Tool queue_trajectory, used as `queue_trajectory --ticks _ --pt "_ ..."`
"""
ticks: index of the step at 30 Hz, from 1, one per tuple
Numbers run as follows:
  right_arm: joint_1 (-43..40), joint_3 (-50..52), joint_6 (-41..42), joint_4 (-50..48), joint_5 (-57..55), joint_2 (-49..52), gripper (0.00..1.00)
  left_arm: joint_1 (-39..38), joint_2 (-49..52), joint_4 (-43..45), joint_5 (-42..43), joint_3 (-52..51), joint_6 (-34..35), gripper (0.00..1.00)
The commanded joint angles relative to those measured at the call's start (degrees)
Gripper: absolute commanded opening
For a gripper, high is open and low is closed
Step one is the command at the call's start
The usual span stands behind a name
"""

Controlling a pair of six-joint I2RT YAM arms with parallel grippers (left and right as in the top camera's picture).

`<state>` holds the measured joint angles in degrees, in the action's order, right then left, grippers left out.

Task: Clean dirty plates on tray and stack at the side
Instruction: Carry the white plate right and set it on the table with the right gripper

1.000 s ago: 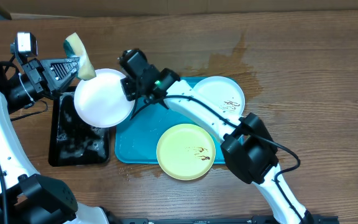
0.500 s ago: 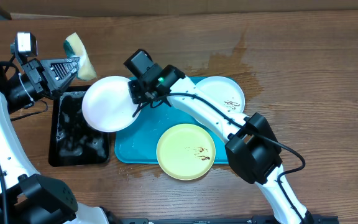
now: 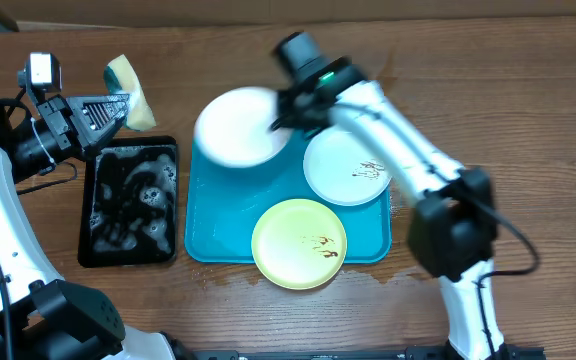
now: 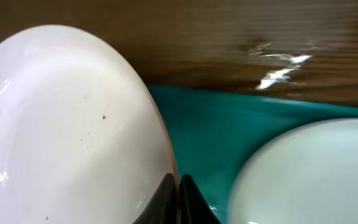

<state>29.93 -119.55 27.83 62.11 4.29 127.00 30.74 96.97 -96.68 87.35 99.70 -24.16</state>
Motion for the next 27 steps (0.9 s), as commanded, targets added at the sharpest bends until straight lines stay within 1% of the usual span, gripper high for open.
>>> queue_trajectory --ticks 1,6,12,16,20,24,27 --pt "-7.6 -0.5 0.2 3.1 -0.1 -5.9 0.04 -0.4 -1.5 -0.1 -1.1 0.3 -1.6 0.04" --pt "-21.1 -0.5 -1.3 10.3 -0.2 -6.4 0.04 -0.4 -1.5 -0.1 -2.3 0.3 -1.6 0.04" --pt "-38.8 -0.4 -2.6 15.8 -0.9 -6.3 0.04 -0.4 -1.5 0.1 -2.5 0.3 -1.6 0.04" --pt "-46.9 -0.4 -2.8 20.7 -1.2 -6.3 0.04 -0.4 -1.5 0.1 -2.9 0.3 -1.6 0.04" --pt "-50.9 -0.4 -3.1 26.2 -5.4 -6.3 0.04 -0.4 -1.5 0.1 -4.7 0.3 -1.6 0.04" --pt "-51.5 -0.4 -3.5 30.2 -10.0 -6.3 0.04 -0.4 -1.5 0.1 -5.4 0.3 -1.6 0.04" --pt "-51.0 -0.3 -4.0 32.5 -10.2 -6.3 0.04 -0.4 -1.5 0.1 -5.5 0.3 -1.6 0.04"
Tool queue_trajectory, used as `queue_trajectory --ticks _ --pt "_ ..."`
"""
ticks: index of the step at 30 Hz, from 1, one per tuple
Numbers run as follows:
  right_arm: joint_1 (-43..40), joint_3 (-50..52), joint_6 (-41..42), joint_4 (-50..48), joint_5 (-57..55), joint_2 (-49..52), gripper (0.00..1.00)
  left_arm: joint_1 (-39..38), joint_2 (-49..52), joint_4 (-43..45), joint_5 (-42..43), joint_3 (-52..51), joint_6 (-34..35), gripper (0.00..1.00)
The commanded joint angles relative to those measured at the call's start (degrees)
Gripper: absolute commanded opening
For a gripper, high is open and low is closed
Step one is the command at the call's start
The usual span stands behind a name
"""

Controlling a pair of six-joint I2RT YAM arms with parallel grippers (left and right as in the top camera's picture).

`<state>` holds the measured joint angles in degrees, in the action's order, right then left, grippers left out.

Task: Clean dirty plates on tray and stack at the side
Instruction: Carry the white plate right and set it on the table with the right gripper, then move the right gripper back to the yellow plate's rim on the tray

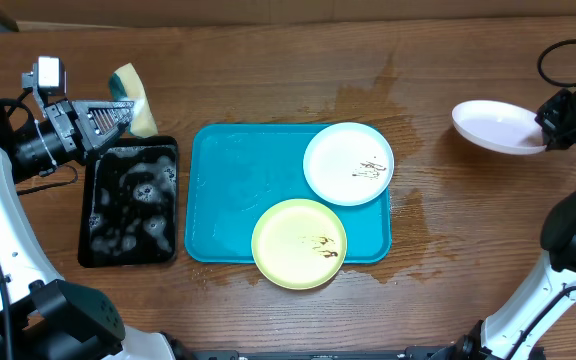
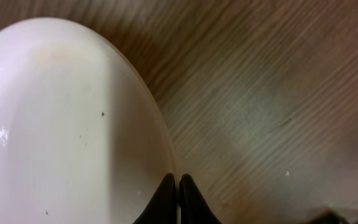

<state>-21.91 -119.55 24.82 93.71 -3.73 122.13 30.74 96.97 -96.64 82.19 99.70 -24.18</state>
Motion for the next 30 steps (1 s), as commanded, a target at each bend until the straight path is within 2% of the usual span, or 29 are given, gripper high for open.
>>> queue_trajectory --ticks 1,8,20,23,25,27,30 --pt "1.0 -0.3 -1.1 1.6 -2.3 -1.5 0.04 -0.4 -1.5 0.0 -0.4 0.3 -1.5 0.04" --pt "1.3 5.3 -1.0 2.9 -4.2 -1.5 0.04 -0.4 -1.5 0.0 -1.6 0.3 -1.5 0.04" --pt "4.0 19.6 -1.2 -5.5 -3.3 -1.5 0.05 -0.4 -1.5 0.0 -1.7 0.3 -1.6 0.04" --pt "4.9 22.2 -1.3 -6.9 -3.3 -1.5 0.18 -0.4 -1.5 0.0 -1.8 0.3 -1.6 0.04" --pt "5.0 22.1 -1.7 -6.9 -3.8 -1.5 0.33 -0.4 -1.5 0.0 -1.8 0.3 -1.5 0.04" --pt "5.0 20.2 -2.4 -5.8 -3.7 -1.5 0.38 -0.4 -1.5 0.1 -1.8 0.3 -1.5 0.04" --pt "5.1 14.4 -4.8 -1.9 -0.3 -1.5 0.39 -0.4 -1.5 0.4 -1.9 0.3 -1.6 0.04"
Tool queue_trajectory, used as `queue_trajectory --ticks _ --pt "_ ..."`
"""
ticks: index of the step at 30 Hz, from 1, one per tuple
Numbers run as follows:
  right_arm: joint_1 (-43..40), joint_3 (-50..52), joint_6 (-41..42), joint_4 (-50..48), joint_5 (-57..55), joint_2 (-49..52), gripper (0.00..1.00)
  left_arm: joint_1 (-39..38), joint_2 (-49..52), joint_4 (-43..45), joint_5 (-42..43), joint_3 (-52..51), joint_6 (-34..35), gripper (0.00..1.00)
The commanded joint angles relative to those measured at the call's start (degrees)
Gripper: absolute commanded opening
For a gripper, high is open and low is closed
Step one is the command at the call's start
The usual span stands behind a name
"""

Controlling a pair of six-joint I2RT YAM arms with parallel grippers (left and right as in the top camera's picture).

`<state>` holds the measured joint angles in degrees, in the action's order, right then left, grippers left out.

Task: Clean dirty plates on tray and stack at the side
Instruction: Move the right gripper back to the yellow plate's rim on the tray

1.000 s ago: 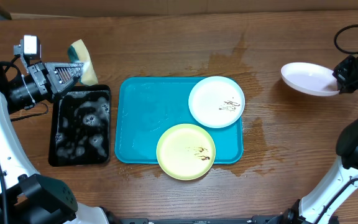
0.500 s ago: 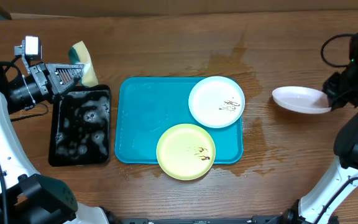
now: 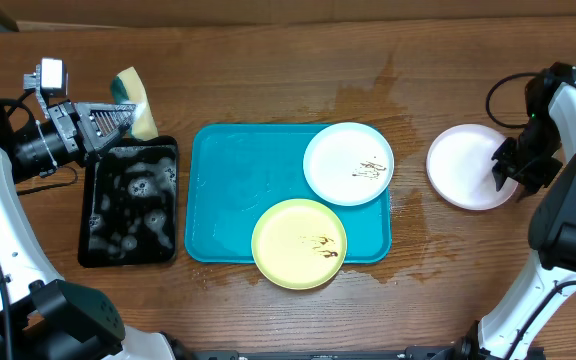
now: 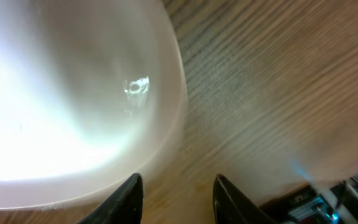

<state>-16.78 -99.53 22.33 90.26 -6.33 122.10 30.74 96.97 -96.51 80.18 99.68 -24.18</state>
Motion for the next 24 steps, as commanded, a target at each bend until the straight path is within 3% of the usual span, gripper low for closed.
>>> queue_trajectory --ticks 1,5,9,18,21,24 --pt "0.4 -7.9 -4.5 3.0 5.2 -1.5 0.38 -0.4 -1.5 0.6 -0.3 0.3 -1.5 0.04" --pt "4.9 -15.1 -15.0 6.8 19.4 -1.7 0.39 -0.4 -1.5 1.0 -4.3 0.3 -1.5 0.04" --pt "14.2 -15.3 -24.6 6.5 28.1 -2.5 0.4 -0.5 -1.5 1.0 -8.9 0.3 -1.5 0.04" --pt "42.1 -14.8 -30.4 2.6 27.3 -2.5 0.39 -0.6 -1.5 1.0 -10.3 0.3 -1.5 0.04" --pt "50.6 -14.5 -30.4 -0.4 21.0 -2.5 0.39 -0.6 -1.5 1.0 -10.3 0.3 -1.5 0.04" --pt "58.1 -13.1 -35.6 -3.1 17.0 -2.5 0.39 -0.9 -1.5 1.0 -10.3 0.3 -1.5 0.04"
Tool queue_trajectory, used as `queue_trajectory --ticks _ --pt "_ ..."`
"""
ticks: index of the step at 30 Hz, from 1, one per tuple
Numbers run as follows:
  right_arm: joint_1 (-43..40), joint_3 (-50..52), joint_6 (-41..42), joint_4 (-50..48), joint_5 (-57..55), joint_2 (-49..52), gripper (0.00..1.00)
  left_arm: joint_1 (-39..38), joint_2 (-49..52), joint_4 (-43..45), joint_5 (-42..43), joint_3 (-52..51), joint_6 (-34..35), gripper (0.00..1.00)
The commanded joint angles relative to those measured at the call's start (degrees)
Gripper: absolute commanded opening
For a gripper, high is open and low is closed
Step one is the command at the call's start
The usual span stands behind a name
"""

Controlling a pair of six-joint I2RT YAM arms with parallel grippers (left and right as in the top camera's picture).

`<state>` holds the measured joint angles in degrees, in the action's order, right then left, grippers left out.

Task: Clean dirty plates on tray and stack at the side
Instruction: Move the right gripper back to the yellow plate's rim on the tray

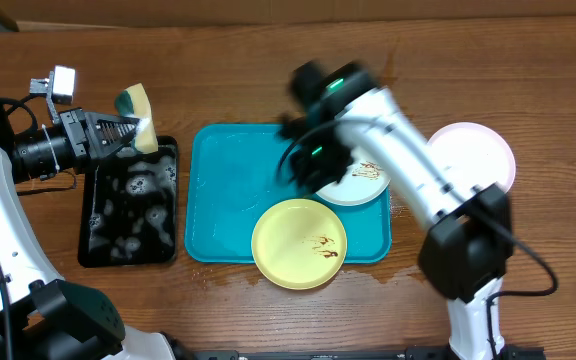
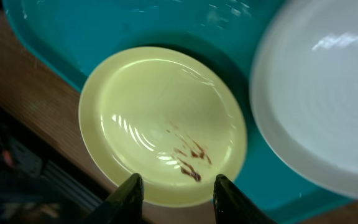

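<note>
A teal tray (image 1: 223, 195) holds a yellow plate (image 1: 299, 243) with brown stains and a white stained plate (image 1: 363, 180), partly under my right arm. A clean pale plate (image 1: 473, 155) lies on the table to the right. My right gripper (image 1: 306, 163) hovers open over the tray. In the right wrist view, the right gripper (image 2: 176, 202) is just above the near rim of the yellow plate (image 2: 163, 124), with the white plate (image 2: 328, 93) to its right. My left gripper (image 1: 108, 133) is shut on a yellow-green sponge (image 1: 140, 108).
A black tray of soapy water (image 1: 130, 200) sits left of the teal tray, under the sponge. Wet patches mark the wood behind and beside the tray's right end. The table's front edge runs close below the yellow plate.
My right gripper has moved from beside the pale plate on the table at the right to over the tray above the yellow plate, still open. The left gripper with the sponge shifted slightly right.
My right gripper was first shut on the pale plate's rim over the tray's far left. Then it held that plate above the table at the right. Then the plate lay on the table with the gripper open beside it. Now the gripper is over the tray.
</note>
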<state>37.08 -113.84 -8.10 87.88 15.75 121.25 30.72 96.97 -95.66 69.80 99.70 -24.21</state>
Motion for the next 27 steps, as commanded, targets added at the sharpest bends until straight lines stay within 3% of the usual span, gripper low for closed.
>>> queue_trajectory --ticks 1,5,8,11,12,13,15,17,21,27 --pt "6.4 2.1 -8.1 -1.9 -5.5 -1.7 0.39 -0.9 -1.5 0.1 0.0 0.3 -1.5 0.04" --pt "12.7 5.6 -18.2 -10.6 -9.0 -1.7 0.39 -1.4 -1.5 0.1 -0.3 0.3 -1.5 0.04" --pt "14.7 7.1 -20.9 -15.6 -9.7 -1.7 0.53 -1.8 -1.5 0.0 -1.4 0.3 -1.4 0.04" --pt "15.6 6.9 -20.9 -17.5 -10.0 -1.7 0.56 -2.1 -1.5 0.0 -2.3 0.3 -1.3 0.04" --pt "15.6 6.9 -21.3 -18.0 -11.5 -1.7 0.65 -2.1 -1.5 0.0 -2.3 0.3 -1.3 0.04" --pt "15.6 6.9 -24.1 -18.1 -13.1 -1.7 0.65 -2.1 -1.5 0.0 -2.3 0.3 -1.3 0.04" --pt "15.0 7.2 -32.8 -16.6 -13.5 -1.6 0.58 -2.2 -1.5 0.1 -2.3 0.3 -1.2 0.04" --pt "13.9 8.3 -38.1 -16.3 -12.6 -1.6 0.57 -2.2 -1.5 0.1 -2.3 0.3 -1.0 0.04" --pt "10.3 13.6 -48.1 -21.2 -10.3 -1.6 0.43 -2.2 -1.5 0.1 -2.3 0.3 -1.0 0.04" --pt "4.2 19.9 -49.2 -31.3 -2.8 -1.6 0.48 -2.2 -1.5 0.9 -2.5 0.3 -1.0 0.04"
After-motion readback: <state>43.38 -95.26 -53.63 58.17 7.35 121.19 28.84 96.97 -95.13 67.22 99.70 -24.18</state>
